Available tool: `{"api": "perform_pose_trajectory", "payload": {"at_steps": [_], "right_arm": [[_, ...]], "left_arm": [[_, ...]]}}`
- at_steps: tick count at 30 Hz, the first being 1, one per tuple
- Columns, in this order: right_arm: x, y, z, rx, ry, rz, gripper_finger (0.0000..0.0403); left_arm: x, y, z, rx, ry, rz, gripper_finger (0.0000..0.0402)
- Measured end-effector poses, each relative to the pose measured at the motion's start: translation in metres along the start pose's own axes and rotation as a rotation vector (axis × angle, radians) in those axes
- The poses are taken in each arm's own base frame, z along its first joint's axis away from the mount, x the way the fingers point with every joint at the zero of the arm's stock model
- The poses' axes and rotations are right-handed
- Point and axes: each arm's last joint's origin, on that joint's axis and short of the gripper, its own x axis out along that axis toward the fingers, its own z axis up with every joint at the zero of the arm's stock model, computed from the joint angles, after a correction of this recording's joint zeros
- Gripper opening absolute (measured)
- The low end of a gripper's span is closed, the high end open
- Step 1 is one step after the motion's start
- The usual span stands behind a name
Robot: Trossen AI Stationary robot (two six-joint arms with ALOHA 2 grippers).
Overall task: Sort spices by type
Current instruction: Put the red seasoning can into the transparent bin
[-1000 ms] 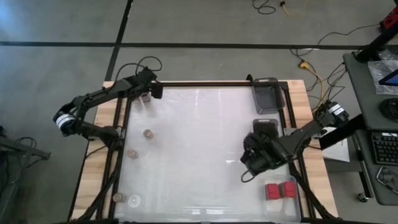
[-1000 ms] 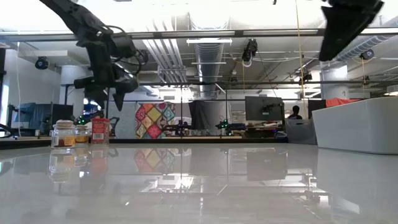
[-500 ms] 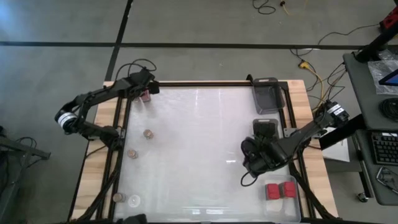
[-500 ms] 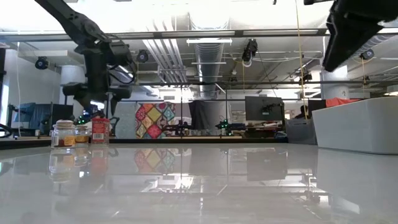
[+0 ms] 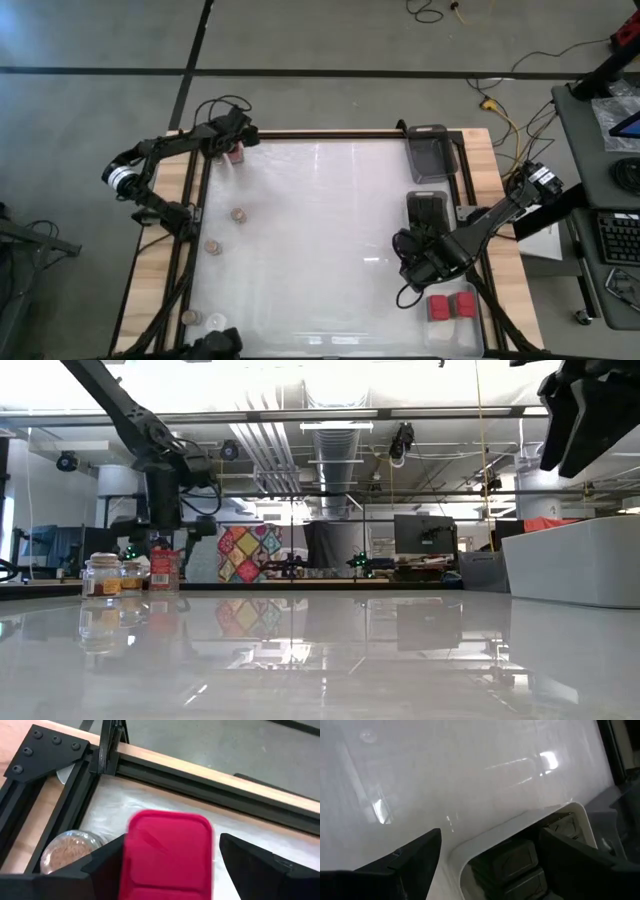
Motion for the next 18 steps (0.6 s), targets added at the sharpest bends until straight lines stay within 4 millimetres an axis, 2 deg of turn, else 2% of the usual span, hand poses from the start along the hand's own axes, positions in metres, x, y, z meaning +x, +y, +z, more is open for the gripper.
{"api": "perform_pose_trajectory", "payload": {"at_steps": [9,14,18], "right_arm": [[-0.011,-0.012,-0.003,0.025,-0.024,0.027,0.0328],[-0.018,-0.020,-0.004,0.059,-0.045,0.054,0.0325],[-0.022,-0.024,-0.005,0.083,-0.062,0.067,0.0326]], "left_arm": [[0.014,-0.001,-0.005,-0.010,0.052,0.022,0.0229],[0.009,-0.003,-0.007,0.032,0.060,-0.003,0.0187],[0.001,-0.010,-0.012,0.153,0.094,-0.082,0.0186]]}}
